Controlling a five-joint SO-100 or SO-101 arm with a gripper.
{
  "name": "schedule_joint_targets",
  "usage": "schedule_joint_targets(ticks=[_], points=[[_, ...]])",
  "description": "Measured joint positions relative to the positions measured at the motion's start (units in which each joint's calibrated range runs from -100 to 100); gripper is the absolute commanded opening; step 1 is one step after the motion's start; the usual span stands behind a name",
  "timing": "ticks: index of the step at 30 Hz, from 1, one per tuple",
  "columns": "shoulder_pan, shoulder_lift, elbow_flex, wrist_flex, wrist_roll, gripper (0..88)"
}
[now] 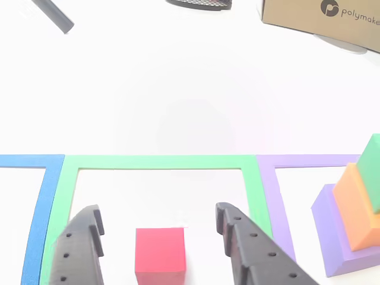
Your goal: Tower of hanoi
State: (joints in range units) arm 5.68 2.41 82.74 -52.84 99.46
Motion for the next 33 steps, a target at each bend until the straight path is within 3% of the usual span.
schedule_joint_targets(ticks=[8, 14, 23, 33], points=[[5.15, -27.52, 1.77, 28.62, -0.18, 4.8], [9.01, -46.69, -2.30, 57.64, 0.54, 4.1], [15.45, -59.77, -31.61, 107.62, 0.54, 4.0], [24.93, -57.83, -65.87, 136.48, 0.54, 4.4]])
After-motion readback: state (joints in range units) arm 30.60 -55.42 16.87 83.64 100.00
